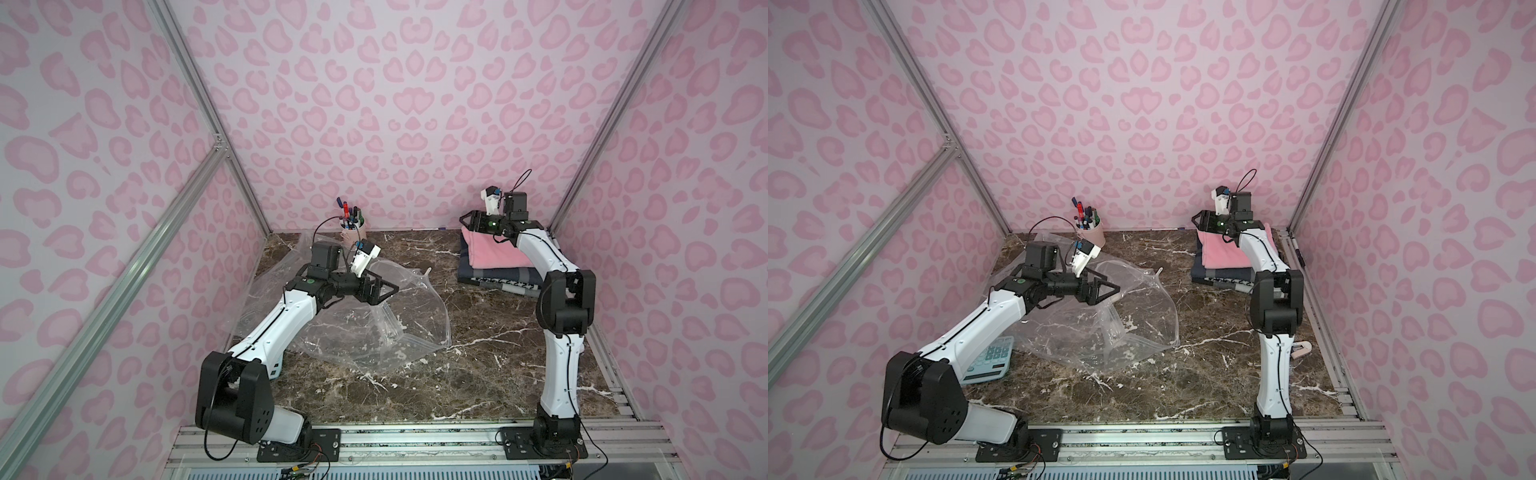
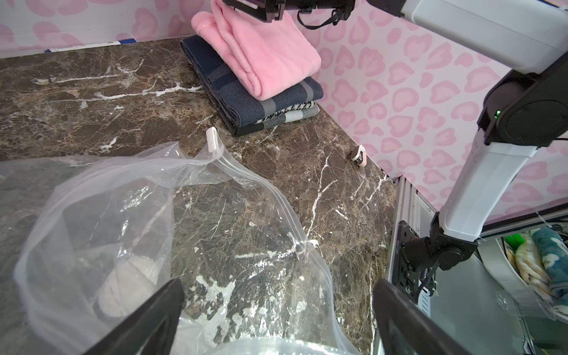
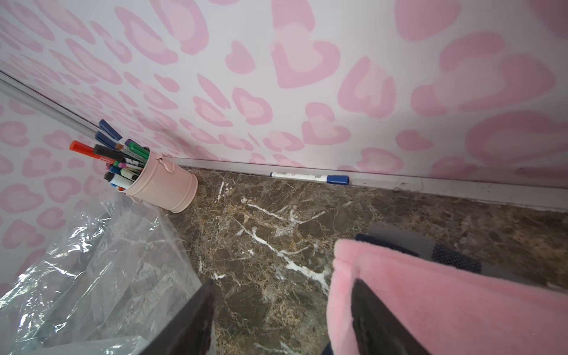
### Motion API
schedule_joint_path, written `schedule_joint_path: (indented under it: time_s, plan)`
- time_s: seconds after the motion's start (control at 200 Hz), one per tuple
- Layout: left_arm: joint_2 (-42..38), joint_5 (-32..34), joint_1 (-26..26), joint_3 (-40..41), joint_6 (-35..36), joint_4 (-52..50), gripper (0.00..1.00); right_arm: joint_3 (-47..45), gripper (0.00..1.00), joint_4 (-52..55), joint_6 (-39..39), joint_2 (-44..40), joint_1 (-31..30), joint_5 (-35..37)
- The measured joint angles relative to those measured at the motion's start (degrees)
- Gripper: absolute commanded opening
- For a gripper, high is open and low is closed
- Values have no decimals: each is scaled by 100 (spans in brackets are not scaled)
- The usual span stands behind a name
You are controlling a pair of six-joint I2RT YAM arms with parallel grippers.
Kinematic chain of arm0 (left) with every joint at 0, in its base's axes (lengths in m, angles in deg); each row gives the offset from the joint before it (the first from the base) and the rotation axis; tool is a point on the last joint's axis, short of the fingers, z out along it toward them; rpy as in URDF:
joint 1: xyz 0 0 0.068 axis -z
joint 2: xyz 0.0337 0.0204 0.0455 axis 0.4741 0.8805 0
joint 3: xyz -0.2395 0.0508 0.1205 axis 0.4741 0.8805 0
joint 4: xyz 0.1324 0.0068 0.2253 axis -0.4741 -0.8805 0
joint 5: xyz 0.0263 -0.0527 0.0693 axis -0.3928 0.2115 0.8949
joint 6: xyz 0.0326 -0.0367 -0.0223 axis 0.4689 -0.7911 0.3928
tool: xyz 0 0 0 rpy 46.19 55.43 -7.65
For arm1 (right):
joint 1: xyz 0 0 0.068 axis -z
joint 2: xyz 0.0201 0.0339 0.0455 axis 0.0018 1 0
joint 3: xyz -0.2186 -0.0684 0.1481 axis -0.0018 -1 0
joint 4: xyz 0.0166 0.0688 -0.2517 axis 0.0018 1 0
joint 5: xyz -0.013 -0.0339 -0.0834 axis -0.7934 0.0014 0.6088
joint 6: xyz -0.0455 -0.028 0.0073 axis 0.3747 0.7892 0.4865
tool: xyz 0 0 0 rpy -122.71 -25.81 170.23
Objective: Take the blanket out of the vacuum bag
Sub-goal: Place the blanket at the corner of the board.
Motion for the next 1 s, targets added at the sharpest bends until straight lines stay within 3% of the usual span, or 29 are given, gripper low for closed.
schedule_joint_path:
  time_s: [0.225, 0.535, 0.67, 0.81, 1.0]
  plan:
    - [28, 4, 0, -2, 2, 0, 97, 94, 69, 140, -52, 404, 37, -109]
    - [63, -2, 4, -2, 0, 0, 97, -125, 69, 170, 83, -597, 286, 4]
    - [63, -7, 4, 0, -2, 0, 97, -957, 68, 59, 63, -1241, 610, 286]
    - [63, -24, 7, 0, -4, 0, 97, -2601, 68, -144, -98, -1873, 1019, 553]
    - [74, -57, 13, -11, -42, 2, 97, -3626, 67, -634, -205, -1939, 1397, 509]
